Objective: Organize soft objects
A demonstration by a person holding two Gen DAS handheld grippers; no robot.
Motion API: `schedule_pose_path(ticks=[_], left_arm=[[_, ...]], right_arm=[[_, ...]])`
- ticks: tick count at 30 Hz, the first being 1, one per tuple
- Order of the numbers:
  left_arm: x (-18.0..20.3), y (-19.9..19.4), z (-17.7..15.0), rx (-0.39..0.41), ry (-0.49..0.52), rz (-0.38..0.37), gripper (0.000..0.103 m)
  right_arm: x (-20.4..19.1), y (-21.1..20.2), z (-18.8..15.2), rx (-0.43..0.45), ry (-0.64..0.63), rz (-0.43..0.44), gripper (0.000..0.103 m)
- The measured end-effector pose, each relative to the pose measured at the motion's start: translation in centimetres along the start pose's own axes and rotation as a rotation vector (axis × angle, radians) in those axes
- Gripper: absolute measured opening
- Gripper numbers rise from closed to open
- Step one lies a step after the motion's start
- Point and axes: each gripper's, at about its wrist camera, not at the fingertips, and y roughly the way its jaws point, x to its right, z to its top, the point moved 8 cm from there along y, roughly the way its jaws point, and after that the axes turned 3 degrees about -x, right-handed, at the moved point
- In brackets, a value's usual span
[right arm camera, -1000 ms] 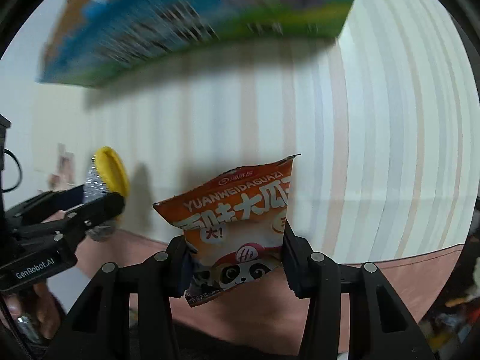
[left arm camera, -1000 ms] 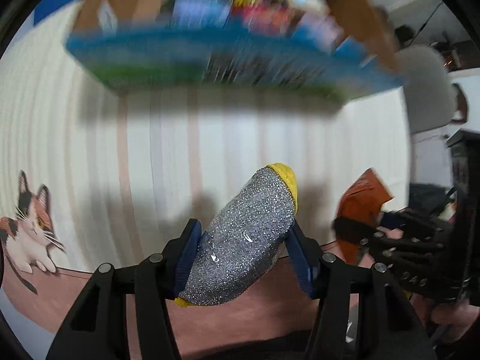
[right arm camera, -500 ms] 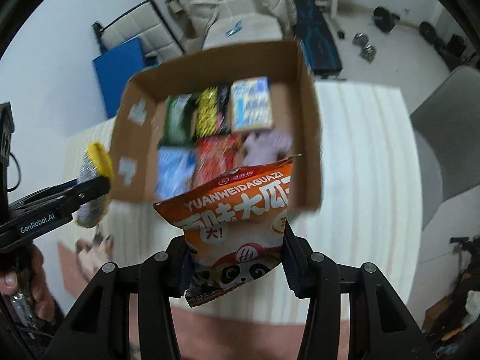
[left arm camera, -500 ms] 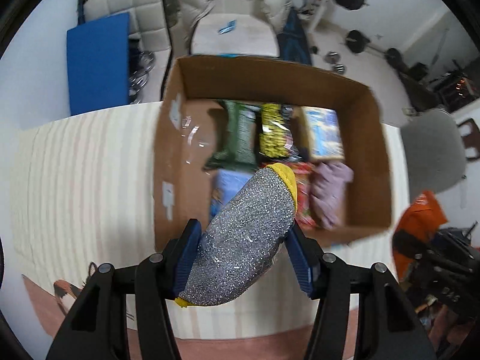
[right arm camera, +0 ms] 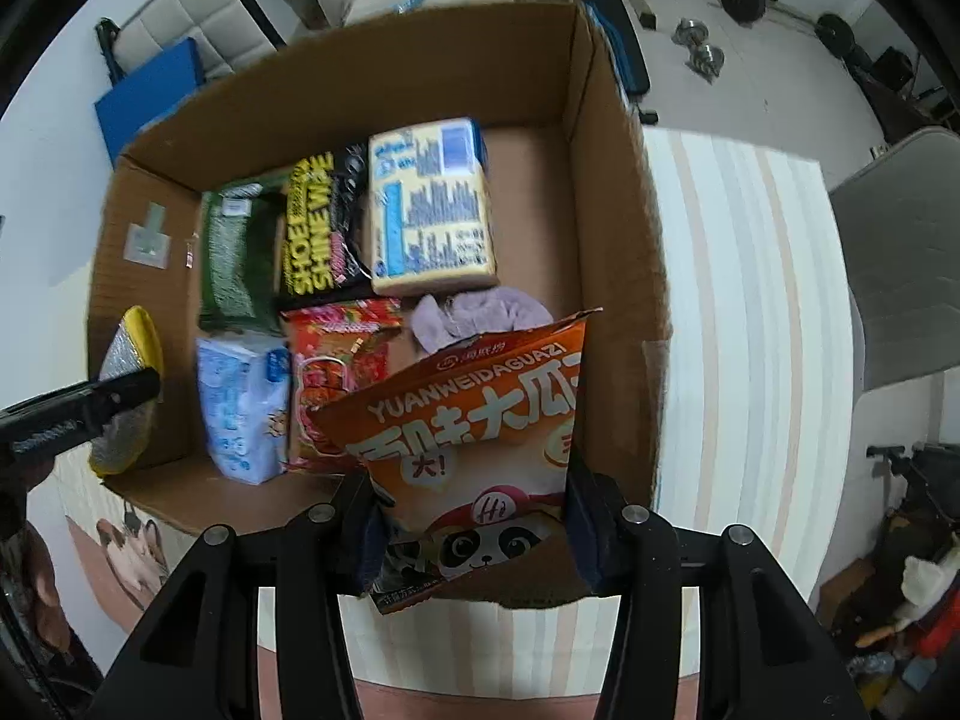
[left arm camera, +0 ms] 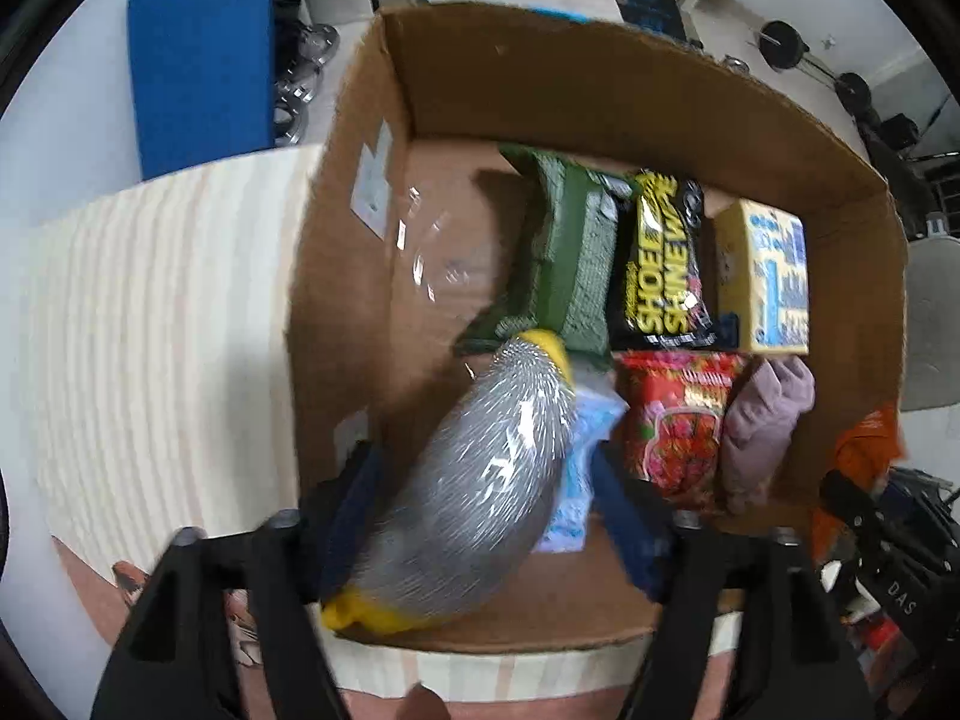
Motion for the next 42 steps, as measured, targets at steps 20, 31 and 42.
schedule_pose_path(ticks=[20,31,42], left_arm=[[2.0,-3.6,-1.9,0.155,0.041,0.079,0.101],[2.4,-5.5,-3.1,0.217,0.024,0.089,0.101],[3.6,-12.0,-7.0,0.331,0.051,0.061,0.101]], right_arm=[[0.0,-2.3,0.1,0.077,0.012,-0.048,0.103],[-1.2,-3.9,-0.6,0.125,-0.014,-0.065,0.103],[-1.5,-10.0,-3.5,0.238,-0.027,-0.056,0.103]])
